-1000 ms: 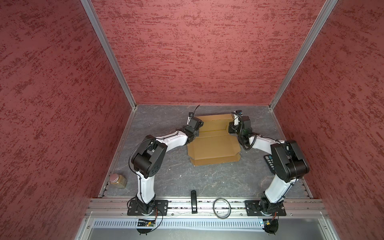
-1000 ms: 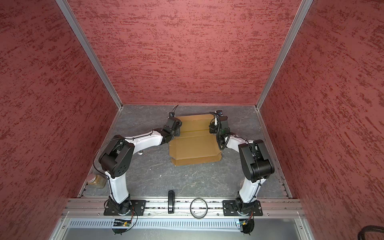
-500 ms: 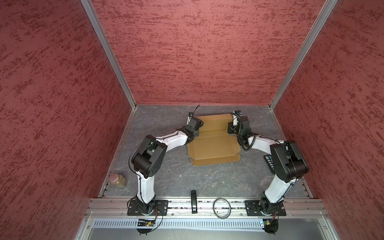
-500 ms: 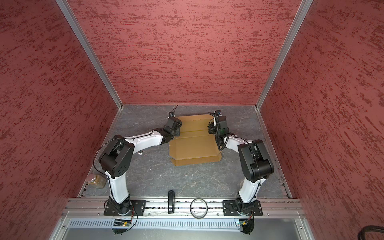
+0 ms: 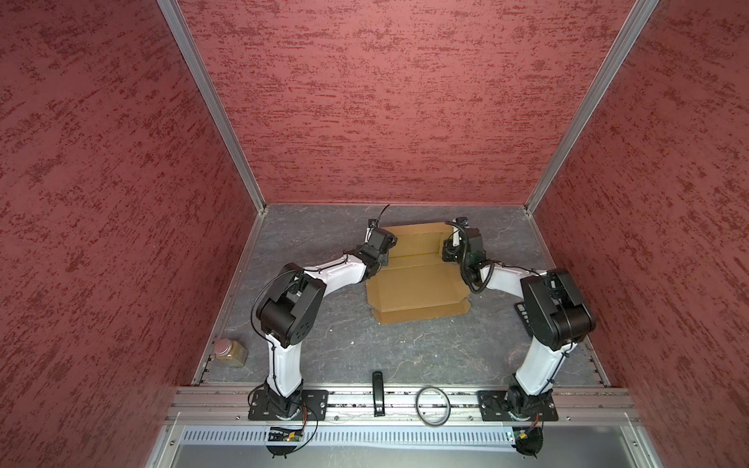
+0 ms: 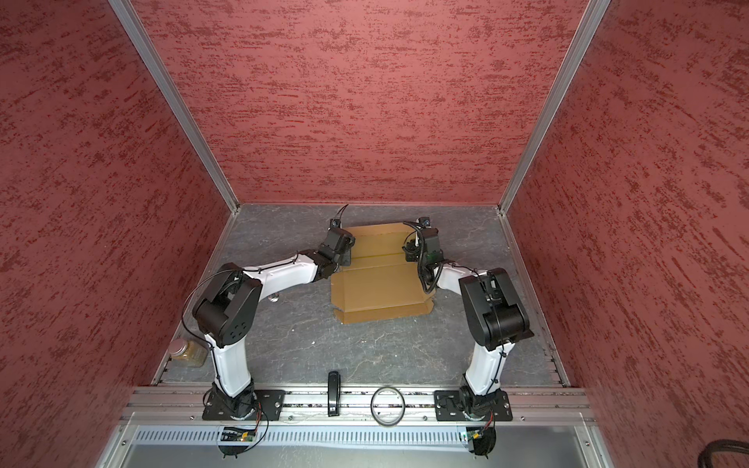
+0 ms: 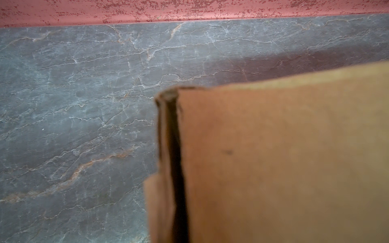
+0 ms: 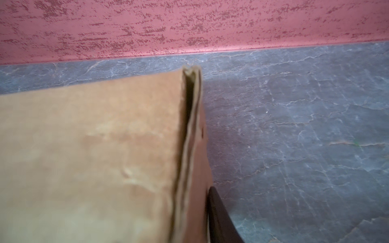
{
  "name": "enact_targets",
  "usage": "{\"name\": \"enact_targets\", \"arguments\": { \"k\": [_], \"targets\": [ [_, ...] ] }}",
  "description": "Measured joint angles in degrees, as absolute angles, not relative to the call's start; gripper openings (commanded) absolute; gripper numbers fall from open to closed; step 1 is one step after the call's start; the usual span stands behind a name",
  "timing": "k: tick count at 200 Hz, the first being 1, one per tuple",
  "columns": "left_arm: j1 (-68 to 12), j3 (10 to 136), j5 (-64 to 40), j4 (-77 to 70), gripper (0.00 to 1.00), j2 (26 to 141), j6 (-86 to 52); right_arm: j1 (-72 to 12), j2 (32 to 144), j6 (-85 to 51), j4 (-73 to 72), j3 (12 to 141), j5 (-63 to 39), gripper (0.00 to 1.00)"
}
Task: Assemble paper box
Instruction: Fold the bottom flaps of a flat cardboard box at the center of the table.
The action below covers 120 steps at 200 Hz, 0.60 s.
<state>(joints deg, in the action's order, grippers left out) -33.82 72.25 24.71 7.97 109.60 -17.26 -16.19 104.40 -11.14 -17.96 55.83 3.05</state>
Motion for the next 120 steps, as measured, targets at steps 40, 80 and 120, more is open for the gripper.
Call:
{"name": "enact_targets", "arguments": {
  "k": [40,80,120],
  "targets": [
    [-33.8,72.4,24.4,8.1,0.00,109.6,-17.3,-16.3,106.0,-11.4,-18.3,56.7,4.1,0.23],
    [-33.8,72.4,24.3,8.2,0.00,109.6,-17.3,-16.3,106.6,-11.8,-18.9,56.9,5.5,0.14],
    [-33.8,72.5,24.3,8.3,0.00,109.6,-17.3,-16.3,106.7,-11.7,-19.0,57.0,6.3,0.10]
  ]
}}
